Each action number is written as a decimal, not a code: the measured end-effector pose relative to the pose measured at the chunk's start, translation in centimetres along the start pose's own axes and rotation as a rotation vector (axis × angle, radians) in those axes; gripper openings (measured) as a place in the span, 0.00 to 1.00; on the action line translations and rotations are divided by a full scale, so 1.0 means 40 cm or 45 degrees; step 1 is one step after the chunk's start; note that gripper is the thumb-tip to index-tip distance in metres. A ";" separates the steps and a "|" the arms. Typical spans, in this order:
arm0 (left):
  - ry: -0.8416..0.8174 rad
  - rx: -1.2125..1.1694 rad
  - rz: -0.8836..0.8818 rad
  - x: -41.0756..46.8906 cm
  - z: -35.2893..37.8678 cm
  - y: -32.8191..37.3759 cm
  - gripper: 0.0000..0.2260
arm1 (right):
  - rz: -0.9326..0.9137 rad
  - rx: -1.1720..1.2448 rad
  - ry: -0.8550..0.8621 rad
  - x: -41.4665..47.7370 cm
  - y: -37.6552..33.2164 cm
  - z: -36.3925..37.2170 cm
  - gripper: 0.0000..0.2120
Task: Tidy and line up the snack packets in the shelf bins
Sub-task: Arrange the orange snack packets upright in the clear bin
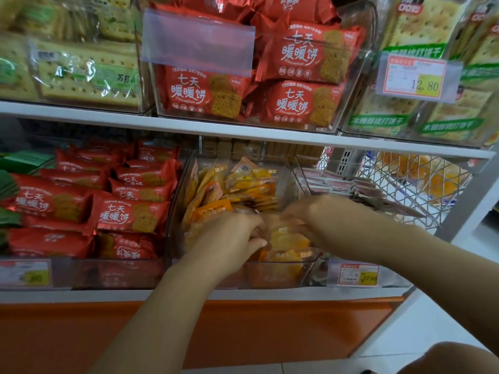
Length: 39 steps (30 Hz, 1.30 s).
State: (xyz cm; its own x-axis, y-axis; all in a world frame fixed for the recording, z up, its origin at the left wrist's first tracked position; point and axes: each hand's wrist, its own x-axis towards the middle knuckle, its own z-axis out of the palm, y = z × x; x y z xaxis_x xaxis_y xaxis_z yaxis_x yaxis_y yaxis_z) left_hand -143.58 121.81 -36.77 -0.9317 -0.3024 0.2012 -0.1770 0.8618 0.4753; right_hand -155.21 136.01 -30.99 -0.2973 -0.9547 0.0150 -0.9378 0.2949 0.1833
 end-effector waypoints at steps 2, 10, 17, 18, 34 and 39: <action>0.008 0.052 0.038 -0.002 -0.002 0.009 0.04 | -0.014 -0.080 0.088 -0.008 -0.003 0.018 0.11; -0.032 0.265 0.098 0.009 0.015 0.016 0.07 | 0.035 0.037 0.003 0.008 0.012 0.021 0.12; -0.040 0.411 0.054 0.011 0.027 0.000 0.10 | 0.051 0.056 -0.131 0.045 0.012 0.079 0.12; 0.005 0.336 0.035 0.009 0.019 -0.007 0.10 | 0.054 0.042 -0.143 0.042 0.013 0.084 0.12; 0.063 0.249 -0.004 0.045 0.041 -0.022 0.15 | -0.057 0.007 0.149 -0.041 -0.046 0.138 0.21; -0.111 0.214 0.106 0.015 0.041 -0.027 0.16 | 0.077 0.209 0.247 -0.003 -0.001 0.054 0.18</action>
State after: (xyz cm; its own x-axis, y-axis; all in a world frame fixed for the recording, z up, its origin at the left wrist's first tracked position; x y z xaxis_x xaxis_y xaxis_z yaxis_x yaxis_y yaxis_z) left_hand -144.47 121.37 -38.56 -0.9680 -0.1974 0.1553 -0.1421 0.9402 0.3095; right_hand -155.54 136.21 -33.11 -0.3286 -0.9204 0.2119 -0.9406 0.3391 0.0144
